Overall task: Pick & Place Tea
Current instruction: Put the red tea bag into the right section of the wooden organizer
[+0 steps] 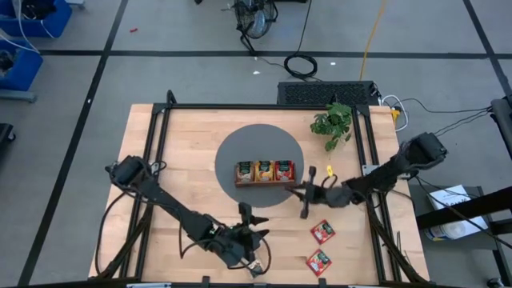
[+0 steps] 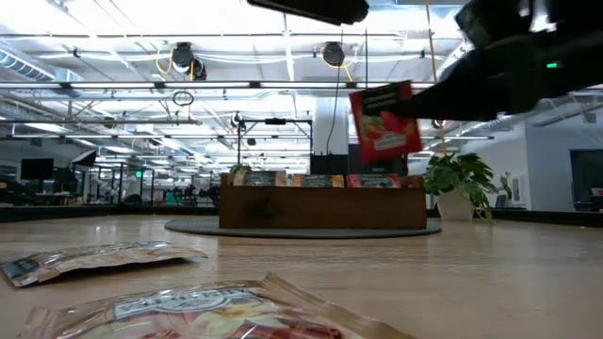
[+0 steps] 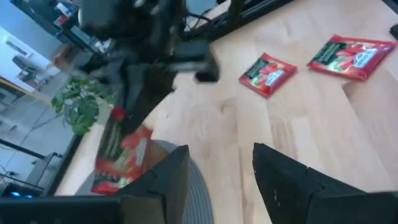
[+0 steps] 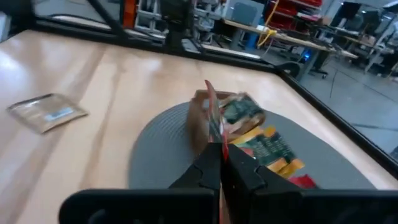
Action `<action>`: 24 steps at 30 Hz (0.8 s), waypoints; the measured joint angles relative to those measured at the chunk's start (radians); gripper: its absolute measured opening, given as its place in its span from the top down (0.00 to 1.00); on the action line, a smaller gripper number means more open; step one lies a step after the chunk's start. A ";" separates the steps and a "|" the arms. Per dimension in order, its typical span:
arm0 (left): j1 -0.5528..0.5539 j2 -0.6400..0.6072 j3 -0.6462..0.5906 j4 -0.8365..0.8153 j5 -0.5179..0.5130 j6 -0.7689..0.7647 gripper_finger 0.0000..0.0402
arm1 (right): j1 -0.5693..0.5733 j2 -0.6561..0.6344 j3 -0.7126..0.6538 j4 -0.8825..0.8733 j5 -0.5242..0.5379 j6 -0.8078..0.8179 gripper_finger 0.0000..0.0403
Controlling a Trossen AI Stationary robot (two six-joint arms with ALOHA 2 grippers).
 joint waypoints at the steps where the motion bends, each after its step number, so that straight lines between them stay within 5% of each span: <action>1: -0.003 0.000 0.000 0.007 -0.004 0.013 0.55 | -0.031 -0.007 0.000 -0.003 -0.023 -0.003 1.00; 11: 0.008 0.000 0.000 -0.008 -0.004 -0.008 0.55 | -0.258 -0.032 -0.087 -0.015 -0.186 0.154 1.00; 24: 0.023 0.000 0.000 0.001 -0.002 -0.033 0.55 | -0.284 -0.020 -0.169 0.147 -0.236 0.154 1.00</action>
